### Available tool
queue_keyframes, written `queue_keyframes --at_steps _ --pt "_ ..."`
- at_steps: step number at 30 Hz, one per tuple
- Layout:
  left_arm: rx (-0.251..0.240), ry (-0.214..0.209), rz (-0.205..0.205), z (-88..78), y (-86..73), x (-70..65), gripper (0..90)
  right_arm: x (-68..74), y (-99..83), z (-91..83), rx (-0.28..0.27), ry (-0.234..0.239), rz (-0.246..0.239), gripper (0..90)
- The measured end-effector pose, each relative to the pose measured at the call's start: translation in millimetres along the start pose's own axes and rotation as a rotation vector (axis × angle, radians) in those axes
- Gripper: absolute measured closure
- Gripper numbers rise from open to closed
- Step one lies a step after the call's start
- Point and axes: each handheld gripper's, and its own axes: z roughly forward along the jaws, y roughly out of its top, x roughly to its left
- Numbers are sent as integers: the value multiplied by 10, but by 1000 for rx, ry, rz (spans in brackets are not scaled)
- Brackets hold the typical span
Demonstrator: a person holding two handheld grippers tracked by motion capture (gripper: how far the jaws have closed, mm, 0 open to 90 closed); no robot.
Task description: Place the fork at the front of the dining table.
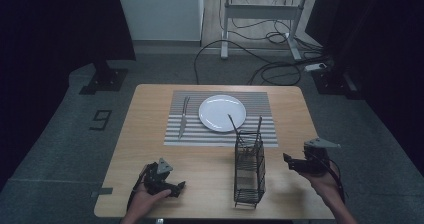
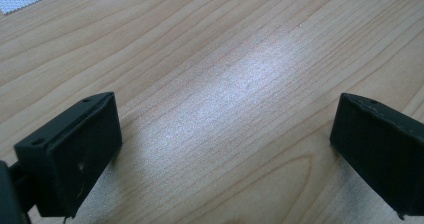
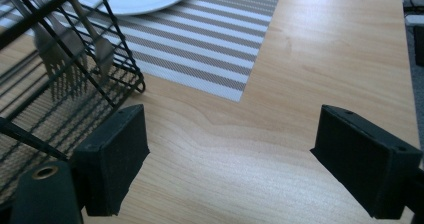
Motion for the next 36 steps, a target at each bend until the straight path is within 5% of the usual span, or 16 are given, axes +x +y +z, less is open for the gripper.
queue_keyframes --at_steps 13,36 --pt "2 0 0 -1 1 0 0 113 325 -164 -38 45 -44 185" --pt "3 -1 -1 -1 2 0 0 389 718 -122 -59 122 -103 301"
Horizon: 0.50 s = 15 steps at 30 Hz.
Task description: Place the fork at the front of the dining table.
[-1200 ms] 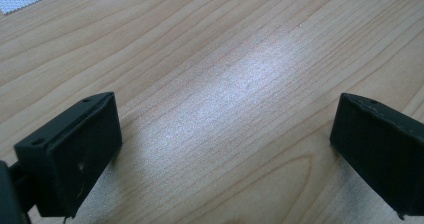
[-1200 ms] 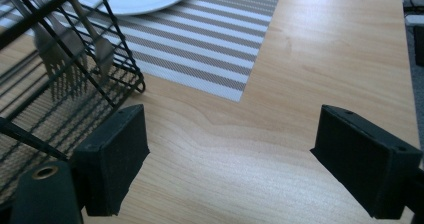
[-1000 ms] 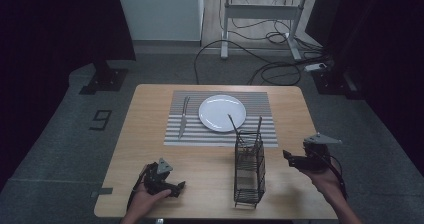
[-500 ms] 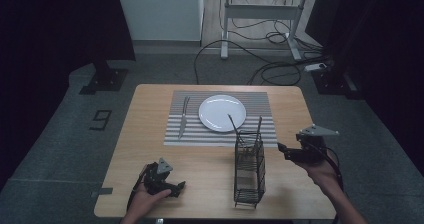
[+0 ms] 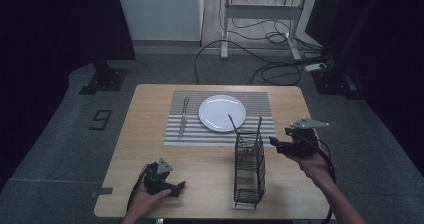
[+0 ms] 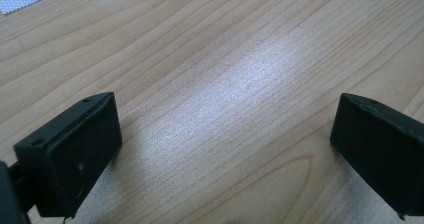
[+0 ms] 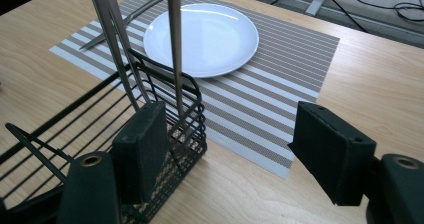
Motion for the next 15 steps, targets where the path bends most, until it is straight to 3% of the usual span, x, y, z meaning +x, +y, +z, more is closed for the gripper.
queue_keyframes --at_steps 15 --pt "1 0 4 0 1 3 0 95 110 127 11 26 -18 322"
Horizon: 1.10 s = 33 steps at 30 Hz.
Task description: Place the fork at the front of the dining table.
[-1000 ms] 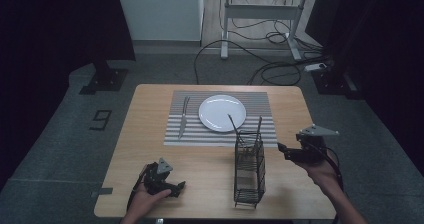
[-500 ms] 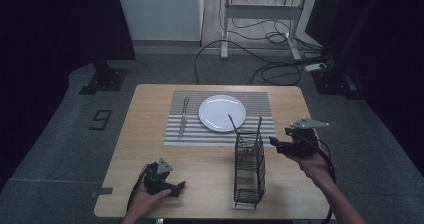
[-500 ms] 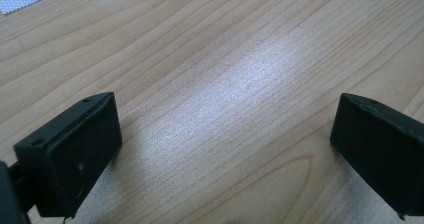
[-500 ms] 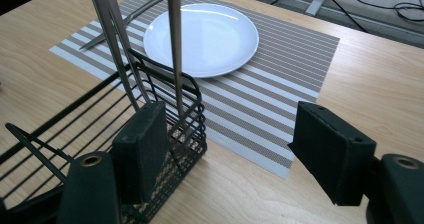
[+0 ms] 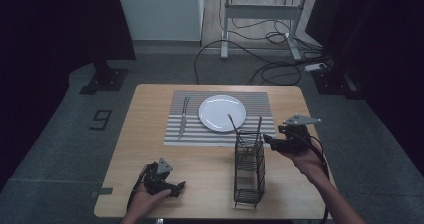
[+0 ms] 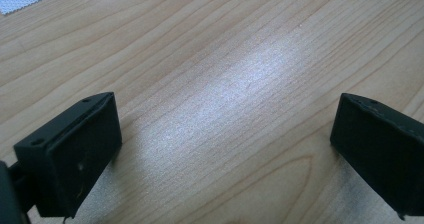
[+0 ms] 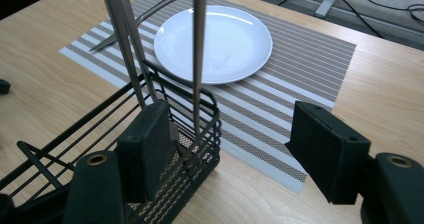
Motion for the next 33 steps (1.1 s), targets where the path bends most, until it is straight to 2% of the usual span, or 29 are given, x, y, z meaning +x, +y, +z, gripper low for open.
queue_keyframes --at_steps 13,27,33 --pt "-1 0 0 1 1 0 0 102 112 124 -1 23 -12 351" --pt "-1 -1 0 2 1 0 0 116 160 249 13 20 -23 457" --pt "-1 0 -1 2 0 -1 0 97 172 307 24 16 -27 534"
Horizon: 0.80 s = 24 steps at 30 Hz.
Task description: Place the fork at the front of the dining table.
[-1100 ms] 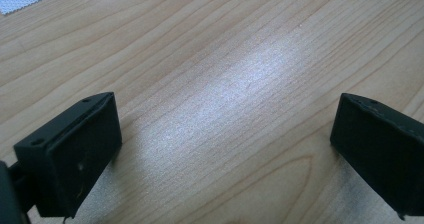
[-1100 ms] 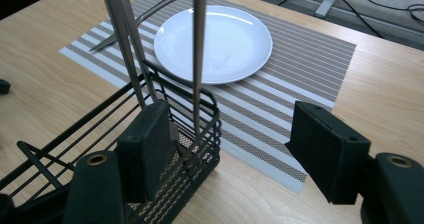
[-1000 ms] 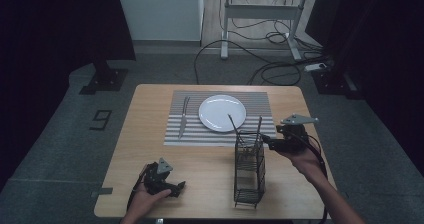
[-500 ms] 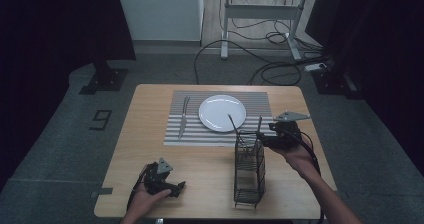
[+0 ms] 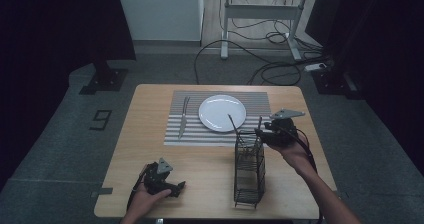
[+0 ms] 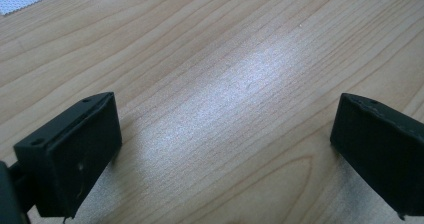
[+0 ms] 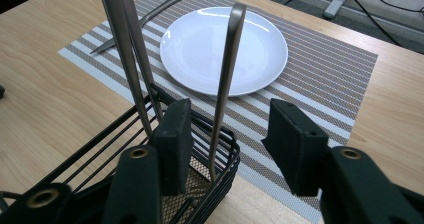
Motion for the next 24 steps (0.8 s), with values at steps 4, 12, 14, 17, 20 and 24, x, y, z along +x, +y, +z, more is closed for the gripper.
queue_keyframes --at_steps 4,12,14,17,20,24 --pt "0 1 1 0 0 1 0 -10 13 26 5 3 -8 572" --pt "0 0 1 0 0 1 0 1 67 76 1 18 -15 672" --pt "0 0 1 -1 1 1 0 12 78 86 -2 17 -19 714" --pt "0 0 1 0 1 1 0 24 91 97 0 22 -25 771" --pt "0 0 1 0 1 1 0 30 98 101 -2 18 -31 814" --pt "-1 0 1 0 0 1 0 19 96 99 -2 31 -28 838"
